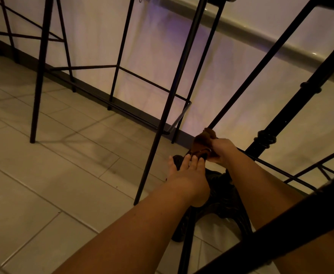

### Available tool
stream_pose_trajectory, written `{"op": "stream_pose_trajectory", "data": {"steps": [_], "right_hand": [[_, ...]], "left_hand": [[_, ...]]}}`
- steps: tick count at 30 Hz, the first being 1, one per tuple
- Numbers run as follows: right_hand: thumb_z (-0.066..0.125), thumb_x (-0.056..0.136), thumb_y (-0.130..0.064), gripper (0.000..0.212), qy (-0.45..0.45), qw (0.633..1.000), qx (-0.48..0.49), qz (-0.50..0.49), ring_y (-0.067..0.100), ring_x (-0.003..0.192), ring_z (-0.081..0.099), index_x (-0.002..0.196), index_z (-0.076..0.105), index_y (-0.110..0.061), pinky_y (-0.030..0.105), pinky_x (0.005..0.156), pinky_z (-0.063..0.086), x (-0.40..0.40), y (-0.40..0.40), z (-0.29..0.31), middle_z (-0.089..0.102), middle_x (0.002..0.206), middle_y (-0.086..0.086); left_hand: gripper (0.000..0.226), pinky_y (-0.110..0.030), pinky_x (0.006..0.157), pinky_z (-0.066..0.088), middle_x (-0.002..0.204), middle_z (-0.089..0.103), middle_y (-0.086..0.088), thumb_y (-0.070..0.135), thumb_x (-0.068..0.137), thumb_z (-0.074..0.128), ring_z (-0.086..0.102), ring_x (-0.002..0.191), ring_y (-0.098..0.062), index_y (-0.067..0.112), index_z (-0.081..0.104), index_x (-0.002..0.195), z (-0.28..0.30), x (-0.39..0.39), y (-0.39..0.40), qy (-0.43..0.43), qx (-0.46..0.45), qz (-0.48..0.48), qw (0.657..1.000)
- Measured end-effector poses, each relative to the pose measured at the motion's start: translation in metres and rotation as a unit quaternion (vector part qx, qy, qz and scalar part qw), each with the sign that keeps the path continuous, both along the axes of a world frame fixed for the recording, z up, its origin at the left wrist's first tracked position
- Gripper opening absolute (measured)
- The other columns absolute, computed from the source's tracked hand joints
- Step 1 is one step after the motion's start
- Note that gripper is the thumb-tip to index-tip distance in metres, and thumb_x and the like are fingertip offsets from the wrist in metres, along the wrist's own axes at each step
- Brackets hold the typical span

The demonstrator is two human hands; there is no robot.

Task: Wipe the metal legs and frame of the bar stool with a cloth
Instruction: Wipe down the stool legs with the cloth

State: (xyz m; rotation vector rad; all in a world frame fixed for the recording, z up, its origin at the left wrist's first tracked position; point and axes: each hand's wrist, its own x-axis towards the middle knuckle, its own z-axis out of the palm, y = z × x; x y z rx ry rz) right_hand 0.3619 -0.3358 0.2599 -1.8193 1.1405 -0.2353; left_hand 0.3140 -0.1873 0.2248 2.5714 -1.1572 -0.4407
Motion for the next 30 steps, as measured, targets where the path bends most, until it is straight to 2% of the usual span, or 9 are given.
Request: {"op": "stream_pose_trajectory", "data": {"steps": [2, 6, 9, 13, 18, 21, 23, 26, 30], "right_hand": [[0.051, 0.097, -0.014, 0.03, -0.007, 1.0, 0.021, 0.002, 0.033, 0.098, 0.064, 0.122, 0.055, 0.002, 0.04, 0.082, 0.057, -0.005, -0.003, 0.0, 0.064, 0.113, 0.023], [0.041, 0.101, -0.013, 0.028, -0.062, 0.995, 0.083, 0.009, 0.026, 0.081, 0.062, 0.123, 0.054, -0.002, 0.034, 0.057, 0.053, -0.011, -0.005, -0.004, 0.063, 0.102, 0.019], [0.056, 0.096, -0.022, 0.033, -0.067, 0.994, 0.069, 0.054, 0.03, 0.097, 0.064, 0.124, 0.054, -0.004, 0.036, 0.066, 0.056, -0.007, -0.003, -0.005, 0.064, 0.113, 0.019], [0.058, 0.095, -0.025, 0.036, -0.048, 0.998, 0.019, 0.039, 0.032, 0.098, 0.065, 0.124, 0.053, -0.005, 0.039, 0.073, 0.057, 0.002, -0.002, -0.005, 0.064, 0.113, 0.02], [0.047, 0.1, -0.015, 0.028, -0.08, 0.992, 0.093, 0.007, 0.023, 0.075, 0.062, 0.124, 0.054, -0.003, 0.032, 0.055, 0.051, -0.005, -0.008, -0.009, 0.064, 0.094, 0.016], [0.041, 0.102, -0.015, 0.03, -0.094, 0.989, 0.114, 0.015, 0.023, 0.078, 0.062, 0.127, 0.055, -0.006, 0.033, 0.053, 0.053, -0.01, -0.009, -0.009, 0.065, 0.097, 0.015], [0.046, 0.1, -0.019, 0.031, -0.103, 0.987, 0.123, 0.026, 0.027, 0.092, 0.064, 0.127, 0.054, -0.006, 0.035, 0.06, 0.056, -0.009, -0.004, -0.006, 0.065, 0.107, 0.017], [0.053, 0.098, -0.024, 0.037, -0.092, 0.99, 0.1, 0.031, 0.033, 0.109, 0.06, 0.13, 0.05, -0.006, 0.044, 0.088, 0.054, -0.002, 0.005, -0.003, 0.061, 0.122, 0.02], [0.055, 0.096, -0.022, 0.04, -0.063, 0.995, 0.071, 0.023, 0.034, 0.112, 0.059, 0.131, 0.048, -0.005, 0.042, 0.089, 0.053, 0.0, 0.008, -0.001, 0.059, 0.125, 0.022]], "left_hand": [[0.075, -0.06, 0.108, -0.017, 0.159, -0.019, -0.004, 0.022, 0.099, 0.039, -0.023, 0.144, -0.023, 0.015, -0.016, 0.149, 0.0, 0.0, -0.001, -0.001, -0.004, 0.002, 1.0], [0.075, -0.06, 0.107, -0.018, 0.159, -0.019, -0.004, 0.02, 0.098, 0.039, -0.023, 0.144, -0.022, 0.015, -0.016, 0.149, -0.001, 0.0, -0.001, 0.005, -0.013, 0.002, 1.0], [0.075, -0.059, 0.107, -0.019, 0.158, -0.02, -0.004, 0.018, 0.098, 0.039, -0.023, 0.144, -0.022, 0.015, -0.016, 0.149, -0.001, -0.001, 0.0, 0.0, -0.014, 0.003, 1.0], [0.075, -0.059, 0.108, -0.018, 0.159, -0.02, -0.004, 0.019, 0.098, 0.039, -0.023, 0.144, -0.022, 0.016, -0.016, 0.149, -0.001, -0.001, 0.0, 0.005, -0.019, 0.005, 1.0], [0.075, -0.059, 0.108, -0.017, 0.159, -0.02, -0.004, 0.019, 0.099, 0.039, -0.022, 0.144, -0.022, 0.015, -0.017, 0.149, -0.001, -0.002, 0.001, 0.0, -0.01, 0.004, 1.0], [0.076, -0.059, 0.109, -0.016, 0.159, -0.019, -0.005, 0.017, 0.098, 0.04, -0.022, 0.144, -0.023, 0.015, -0.017, 0.149, 0.001, -0.003, 0.002, -0.004, -0.007, 0.001, 1.0], [0.076, -0.059, 0.109, -0.017, 0.159, -0.019, -0.005, 0.018, 0.098, 0.039, -0.022, 0.144, -0.023, 0.015, -0.017, 0.149, 0.003, -0.004, 0.003, -0.007, -0.003, 0.002, 1.0], [0.074, -0.06, 0.109, -0.017, 0.159, -0.019, -0.005, 0.022, 0.1, 0.038, -0.022, 0.144, -0.022, 0.015, -0.016, 0.15, 0.004, -0.006, 0.004, -0.01, 0.0, 0.004, 1.0], [0.074, -0.06, 0.11, -0.017, 0.159, -0.019, -0.005, 0.023, 0.1, 0.038, -0.022, 0.144, -0.022, 0.015, -0.016, 0.15, 0.004, -0.006, 0.005, -0.012, -0.002, 0.003, 1.0]]}}
